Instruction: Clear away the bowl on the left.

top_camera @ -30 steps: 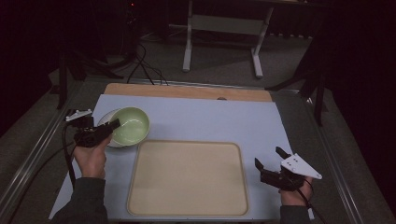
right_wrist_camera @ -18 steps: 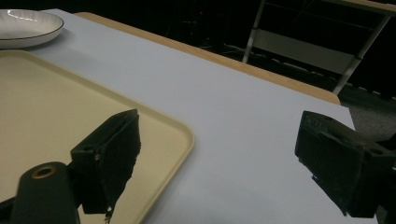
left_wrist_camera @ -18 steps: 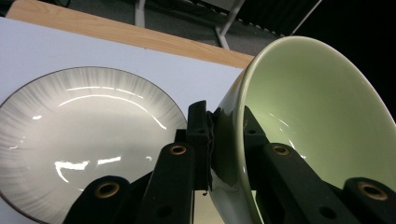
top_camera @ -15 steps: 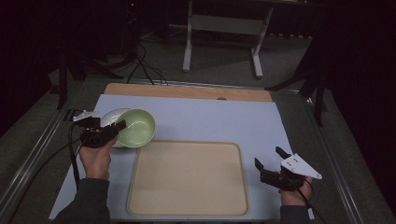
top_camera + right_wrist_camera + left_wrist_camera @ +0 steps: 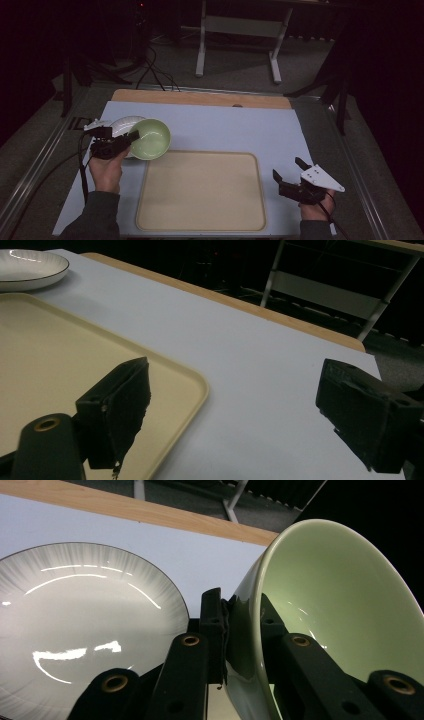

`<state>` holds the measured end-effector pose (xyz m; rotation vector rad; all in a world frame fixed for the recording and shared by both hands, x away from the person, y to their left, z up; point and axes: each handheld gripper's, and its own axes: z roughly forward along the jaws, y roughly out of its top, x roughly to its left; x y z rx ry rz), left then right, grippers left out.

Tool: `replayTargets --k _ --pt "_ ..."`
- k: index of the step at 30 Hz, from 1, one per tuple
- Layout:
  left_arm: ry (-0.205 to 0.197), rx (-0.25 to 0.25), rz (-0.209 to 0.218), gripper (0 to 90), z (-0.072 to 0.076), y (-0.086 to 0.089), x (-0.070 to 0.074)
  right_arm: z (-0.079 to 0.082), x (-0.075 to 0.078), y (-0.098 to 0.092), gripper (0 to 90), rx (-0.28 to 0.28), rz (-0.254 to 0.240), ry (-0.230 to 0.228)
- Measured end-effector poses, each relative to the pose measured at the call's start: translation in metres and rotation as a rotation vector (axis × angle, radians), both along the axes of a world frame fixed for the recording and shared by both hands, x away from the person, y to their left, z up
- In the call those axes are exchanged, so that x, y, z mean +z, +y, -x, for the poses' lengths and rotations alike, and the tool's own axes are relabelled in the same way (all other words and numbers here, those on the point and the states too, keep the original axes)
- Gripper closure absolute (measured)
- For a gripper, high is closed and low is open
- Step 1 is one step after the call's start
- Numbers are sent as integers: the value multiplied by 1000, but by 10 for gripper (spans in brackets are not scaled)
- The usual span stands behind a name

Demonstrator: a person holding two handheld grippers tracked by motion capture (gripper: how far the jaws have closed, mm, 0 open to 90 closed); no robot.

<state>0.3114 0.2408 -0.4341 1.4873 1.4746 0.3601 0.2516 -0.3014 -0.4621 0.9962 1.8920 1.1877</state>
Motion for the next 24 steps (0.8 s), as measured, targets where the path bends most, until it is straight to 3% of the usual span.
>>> replayTargets --k 24 --pt "12 -41 17 813 8 -9 -2 1 0 -1 137 1 -2 1"
